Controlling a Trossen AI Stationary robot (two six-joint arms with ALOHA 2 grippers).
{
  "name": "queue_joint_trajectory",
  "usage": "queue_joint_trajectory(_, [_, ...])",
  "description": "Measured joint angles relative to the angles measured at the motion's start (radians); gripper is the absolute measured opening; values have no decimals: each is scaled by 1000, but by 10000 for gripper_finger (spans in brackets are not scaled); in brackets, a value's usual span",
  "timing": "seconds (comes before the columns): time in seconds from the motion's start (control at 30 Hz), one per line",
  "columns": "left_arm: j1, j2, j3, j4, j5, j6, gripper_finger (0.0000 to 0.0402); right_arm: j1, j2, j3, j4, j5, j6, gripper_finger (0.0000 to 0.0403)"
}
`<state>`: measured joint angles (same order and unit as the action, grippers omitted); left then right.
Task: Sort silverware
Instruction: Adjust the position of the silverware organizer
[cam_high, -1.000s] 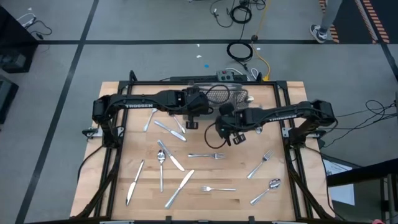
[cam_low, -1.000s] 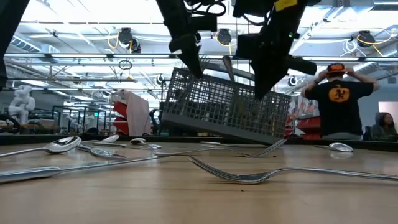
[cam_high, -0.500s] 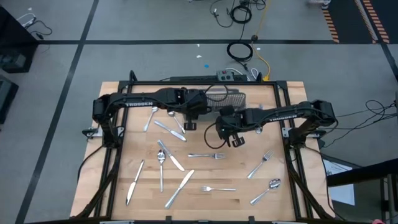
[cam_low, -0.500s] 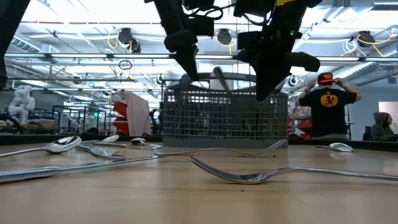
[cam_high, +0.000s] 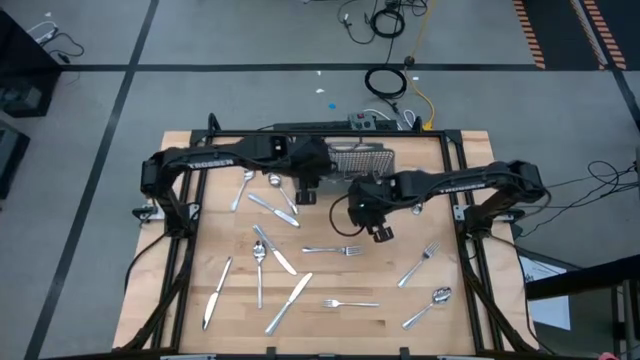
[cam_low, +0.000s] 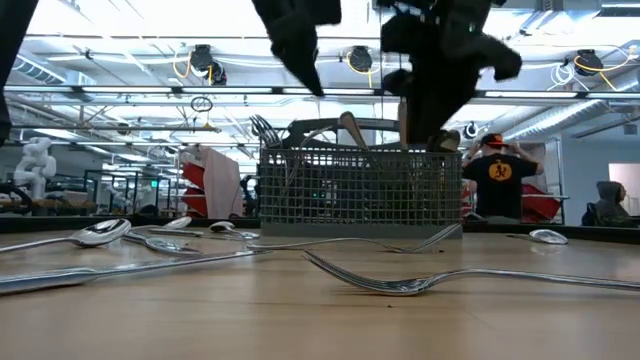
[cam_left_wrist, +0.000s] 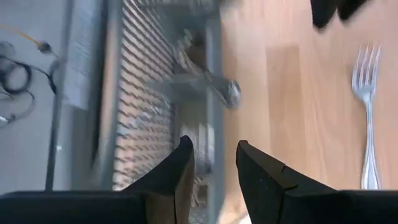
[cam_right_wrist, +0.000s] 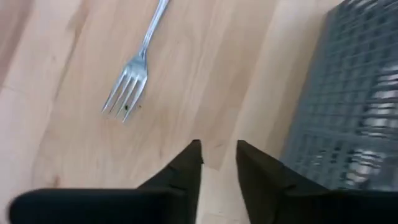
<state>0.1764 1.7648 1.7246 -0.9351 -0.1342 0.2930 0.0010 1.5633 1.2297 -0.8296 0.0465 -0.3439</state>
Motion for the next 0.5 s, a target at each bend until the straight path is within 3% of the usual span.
queue_joint_trajectory(0.23, [33,-77,111,15,-32,17,126,-26,-104,45,19,19,1,149])
queue_joint_trajectory(0.37, [142,-126,136,122,-70,169,125,-56,-187,57,24,95,19,152])
queue_joint_trajectory(0.5, [343,-135,138,198,160,202,125,-95,-257,57,42,125,48,153])
